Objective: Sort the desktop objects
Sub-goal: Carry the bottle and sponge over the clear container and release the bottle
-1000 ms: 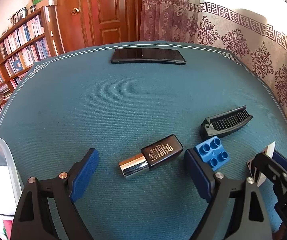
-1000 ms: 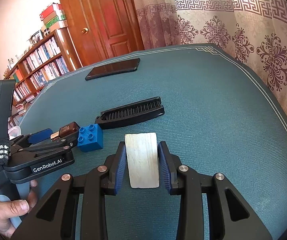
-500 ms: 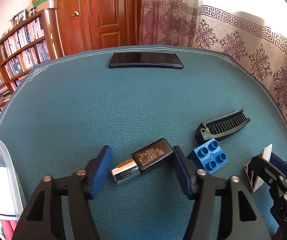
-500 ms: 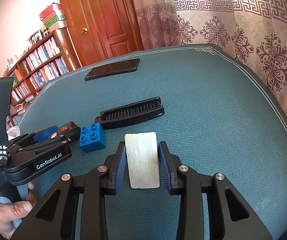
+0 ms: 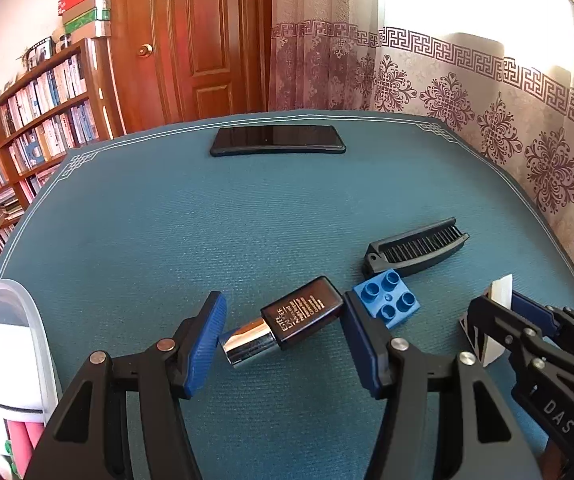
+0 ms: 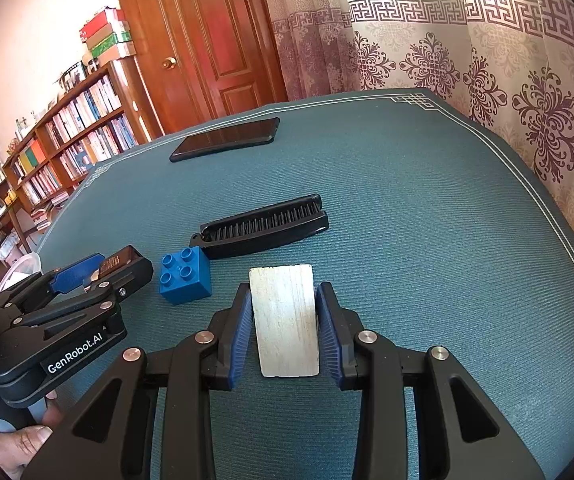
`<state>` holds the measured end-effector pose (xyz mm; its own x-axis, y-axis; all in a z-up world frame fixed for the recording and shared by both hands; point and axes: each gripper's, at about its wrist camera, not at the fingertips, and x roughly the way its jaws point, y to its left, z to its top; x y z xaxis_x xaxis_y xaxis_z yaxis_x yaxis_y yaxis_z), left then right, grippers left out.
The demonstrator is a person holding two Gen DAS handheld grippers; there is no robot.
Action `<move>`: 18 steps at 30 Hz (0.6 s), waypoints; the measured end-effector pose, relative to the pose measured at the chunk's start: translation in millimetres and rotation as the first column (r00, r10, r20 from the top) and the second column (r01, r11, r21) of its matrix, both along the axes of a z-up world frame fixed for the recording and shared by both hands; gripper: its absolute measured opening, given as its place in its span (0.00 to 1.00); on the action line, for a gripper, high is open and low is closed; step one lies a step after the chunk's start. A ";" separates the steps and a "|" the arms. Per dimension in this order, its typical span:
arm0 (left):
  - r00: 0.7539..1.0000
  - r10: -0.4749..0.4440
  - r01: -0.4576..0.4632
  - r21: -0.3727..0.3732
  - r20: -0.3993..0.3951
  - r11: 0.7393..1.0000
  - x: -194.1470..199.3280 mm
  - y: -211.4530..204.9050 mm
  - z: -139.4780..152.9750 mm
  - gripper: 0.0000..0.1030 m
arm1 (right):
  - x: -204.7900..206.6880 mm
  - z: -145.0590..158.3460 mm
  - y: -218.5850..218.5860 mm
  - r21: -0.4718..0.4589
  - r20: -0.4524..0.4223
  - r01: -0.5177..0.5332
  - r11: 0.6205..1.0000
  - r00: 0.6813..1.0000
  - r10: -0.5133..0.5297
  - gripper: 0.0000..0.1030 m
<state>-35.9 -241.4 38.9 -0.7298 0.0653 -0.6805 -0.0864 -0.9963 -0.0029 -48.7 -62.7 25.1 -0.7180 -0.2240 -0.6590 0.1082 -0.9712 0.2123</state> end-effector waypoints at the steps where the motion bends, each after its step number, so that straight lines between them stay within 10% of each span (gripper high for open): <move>1: 1.000 0.003 -0.003 0.004 -0.002 1.000 1.2 -0.9 0.9 0.61 | -0.1 0.1 0.3 -0.002 -0.001 0.000 1.000 1.000 0.000 0.34; 18: 0.997 0.058 -0.053 0.086 -0.053 0.995 32.7 -20.2 19.3 0.62 | 3.8 4.4 3.8 -0.019 -0.036 0.014 1.000 0.999 -0.015 0.34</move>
